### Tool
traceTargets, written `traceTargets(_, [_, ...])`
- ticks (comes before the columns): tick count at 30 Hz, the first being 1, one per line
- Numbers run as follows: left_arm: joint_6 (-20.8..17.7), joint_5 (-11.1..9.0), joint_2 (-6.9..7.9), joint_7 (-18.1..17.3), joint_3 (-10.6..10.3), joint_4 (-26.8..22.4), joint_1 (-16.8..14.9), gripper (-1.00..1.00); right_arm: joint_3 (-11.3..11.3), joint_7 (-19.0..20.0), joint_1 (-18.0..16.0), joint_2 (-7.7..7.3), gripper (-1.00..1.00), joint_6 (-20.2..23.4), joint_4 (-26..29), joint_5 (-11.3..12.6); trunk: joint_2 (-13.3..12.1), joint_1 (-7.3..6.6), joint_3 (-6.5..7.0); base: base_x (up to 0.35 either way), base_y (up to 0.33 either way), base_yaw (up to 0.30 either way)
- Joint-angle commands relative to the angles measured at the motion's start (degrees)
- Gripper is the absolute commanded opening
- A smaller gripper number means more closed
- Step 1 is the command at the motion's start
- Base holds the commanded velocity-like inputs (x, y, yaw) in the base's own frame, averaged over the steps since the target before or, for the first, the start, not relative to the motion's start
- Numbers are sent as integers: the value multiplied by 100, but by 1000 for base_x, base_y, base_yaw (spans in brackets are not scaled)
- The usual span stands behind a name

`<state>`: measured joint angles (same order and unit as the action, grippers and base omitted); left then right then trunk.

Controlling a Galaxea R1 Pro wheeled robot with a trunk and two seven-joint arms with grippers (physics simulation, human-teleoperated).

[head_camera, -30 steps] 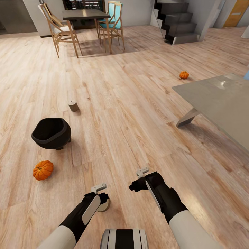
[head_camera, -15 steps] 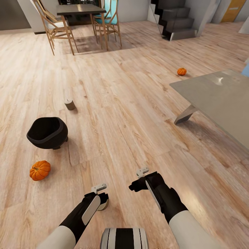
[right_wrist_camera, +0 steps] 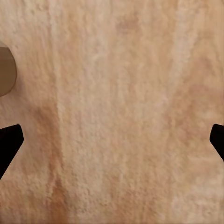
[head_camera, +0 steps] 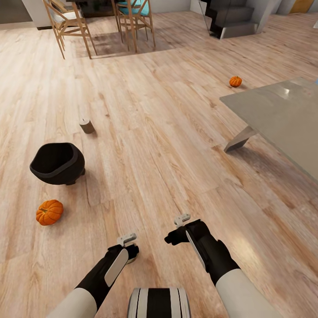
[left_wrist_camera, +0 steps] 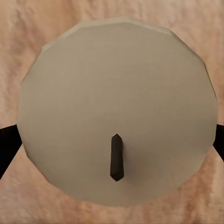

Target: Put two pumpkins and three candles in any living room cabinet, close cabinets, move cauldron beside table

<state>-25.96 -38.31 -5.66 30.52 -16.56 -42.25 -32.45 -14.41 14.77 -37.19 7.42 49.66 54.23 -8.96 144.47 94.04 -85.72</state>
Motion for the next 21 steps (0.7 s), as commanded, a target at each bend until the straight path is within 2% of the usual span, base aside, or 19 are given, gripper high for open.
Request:
traceTargets(1, [-33, 52, 3, 6, 4, 64, 2, 100, 0, 0, 0, -2, 100, 0, 0, 0, 0, 1, -1, 0, 0, 0])
traceTargets(21, [-32, 52, 11, 6, 19, 66, 2, 100, -2, 10, 10, 4, 100, -9, -77, 9, 0, 1, -1, 0, 0, 0])
